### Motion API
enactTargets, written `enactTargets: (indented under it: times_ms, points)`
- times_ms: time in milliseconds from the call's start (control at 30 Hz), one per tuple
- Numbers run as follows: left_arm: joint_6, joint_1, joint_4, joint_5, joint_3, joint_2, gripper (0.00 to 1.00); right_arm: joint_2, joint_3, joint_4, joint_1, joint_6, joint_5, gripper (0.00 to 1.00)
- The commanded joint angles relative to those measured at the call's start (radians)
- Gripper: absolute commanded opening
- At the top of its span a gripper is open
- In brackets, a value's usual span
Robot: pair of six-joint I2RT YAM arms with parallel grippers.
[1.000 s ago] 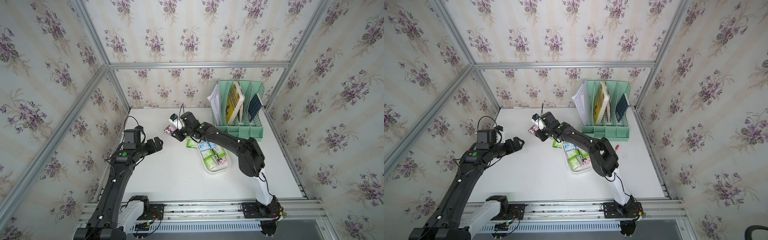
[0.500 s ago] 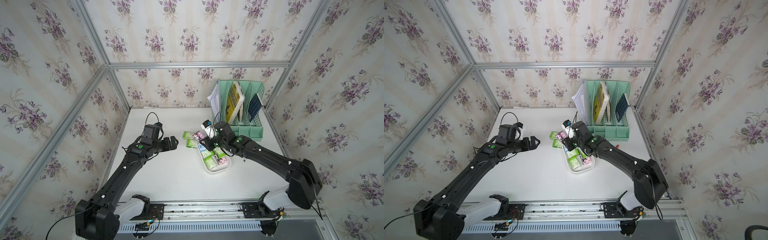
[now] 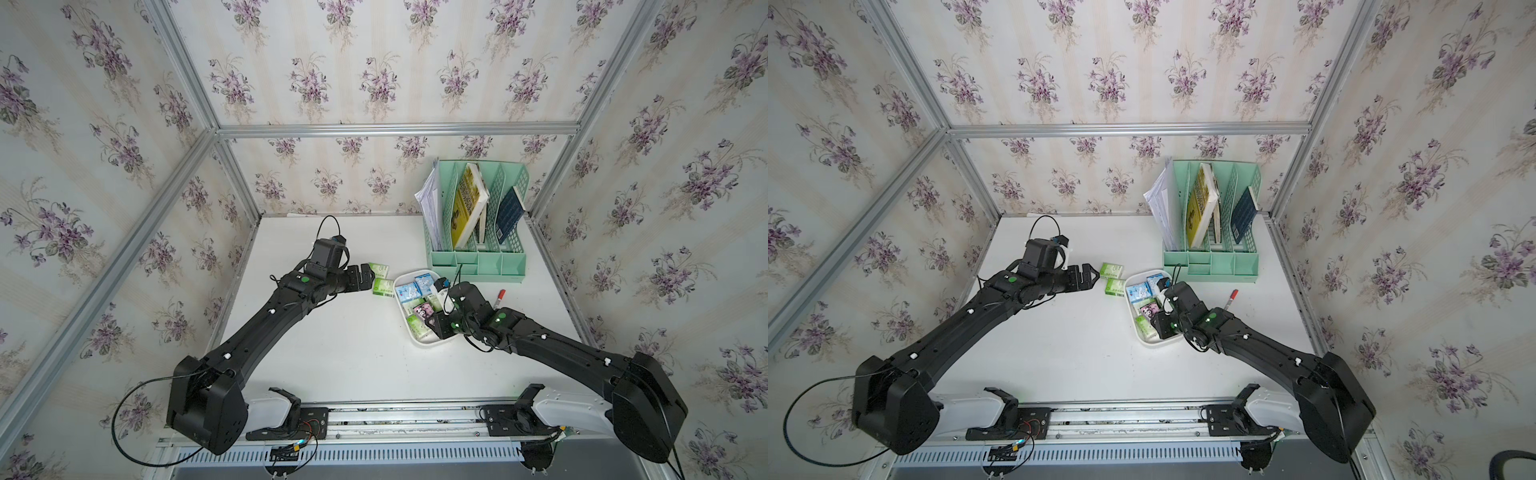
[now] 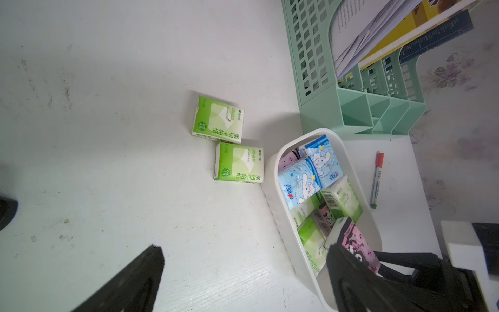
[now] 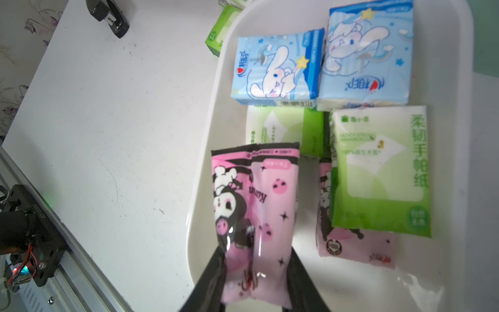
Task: Put the pocket tissues into the storage box
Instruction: Place the pocket tissues in the storage box.
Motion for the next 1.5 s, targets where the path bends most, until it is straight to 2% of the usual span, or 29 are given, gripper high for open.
enactTargets:
  times_ms: [0,533,1033,1333,1467]
  points:
    - [0.004,-0.002,0.006,-0.018,0.012,-0.002,0.99,0.03,0.005,0.047,0.0,0.029,0.025,0.34]
    - [0.038,-0.002,-0.035,-0.055,0.0,-0.036,0.99,0.211,0.093,0.1,0.001,0.049,0.042,0.35]
    - [0.051,-0.001,-0.042,-0.073,-0.016,-0.059,0.99,0.306,0.159,0.131,0.021,0.048,0.051,0.37]
    - [0.05,0.0,-0.041,-0.078,-0.031,-0.067,0.99,0.322,0.168,0.126,0.035,0.056,0.036,0.49]
    - [0.048,0.001,-0.04,-0.077,-0.03,-0.067,0.99,0.303,0.184,0.105,0.035,0.055,0.019,0.57]
